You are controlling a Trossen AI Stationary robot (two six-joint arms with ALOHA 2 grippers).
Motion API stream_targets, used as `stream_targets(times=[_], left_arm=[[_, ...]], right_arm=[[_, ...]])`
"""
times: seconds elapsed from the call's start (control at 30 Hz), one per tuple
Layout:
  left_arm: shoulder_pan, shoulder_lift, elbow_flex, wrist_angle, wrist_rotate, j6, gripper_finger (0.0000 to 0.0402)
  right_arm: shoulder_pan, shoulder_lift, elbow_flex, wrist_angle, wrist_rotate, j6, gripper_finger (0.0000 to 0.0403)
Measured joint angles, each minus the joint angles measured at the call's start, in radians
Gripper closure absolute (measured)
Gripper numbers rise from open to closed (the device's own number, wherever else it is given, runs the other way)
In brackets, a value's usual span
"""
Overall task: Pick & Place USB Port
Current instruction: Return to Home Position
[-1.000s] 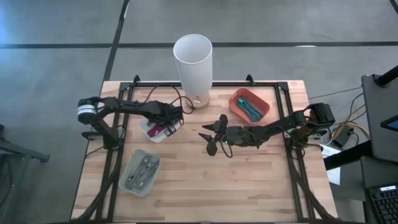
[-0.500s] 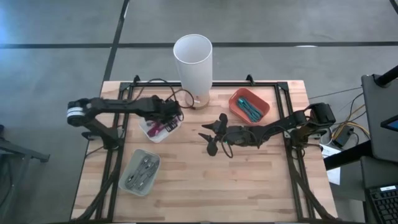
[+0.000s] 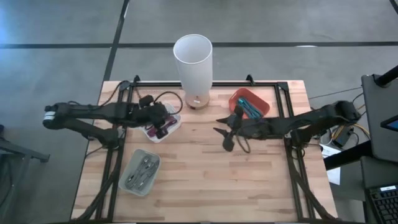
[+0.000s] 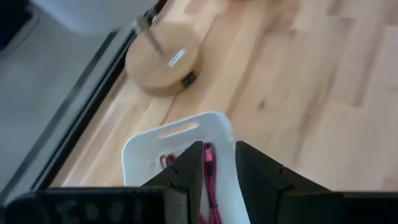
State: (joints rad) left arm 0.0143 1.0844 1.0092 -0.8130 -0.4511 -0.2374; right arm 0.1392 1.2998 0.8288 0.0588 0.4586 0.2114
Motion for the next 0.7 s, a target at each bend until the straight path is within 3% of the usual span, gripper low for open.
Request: stream_targets(times=[0.27, 0.37, 0.57, 0.7], left_arm=[[-0.147, -0.132, -0.053, 0.02, -0.019, 0.022, 0.0303], [-0.191, -0.2, -0.126, 0.075, -0.023, 0.023, 0.0303], [-0.234, -0.363, -0.32, 0.277, -0.022, 0.077, 0.0303], [-0.234, -0.48, -0.441, 0.433, -0.008, 0.15, 0.0303]], right_arm=[[0.02, -0.225, -0.066, -0.087, -0.082, -0.054, 0.0245], [0.021, -0.298, -0.125, -0.078, -0.139, -0.055, 0.0252], [0.02, -0.434, -0.276, -0.002, -0.152, -0.05, 0.0266], [0.02, -0.531, -0.387, 0.132, -0.264, -0.109, 0.0273]])
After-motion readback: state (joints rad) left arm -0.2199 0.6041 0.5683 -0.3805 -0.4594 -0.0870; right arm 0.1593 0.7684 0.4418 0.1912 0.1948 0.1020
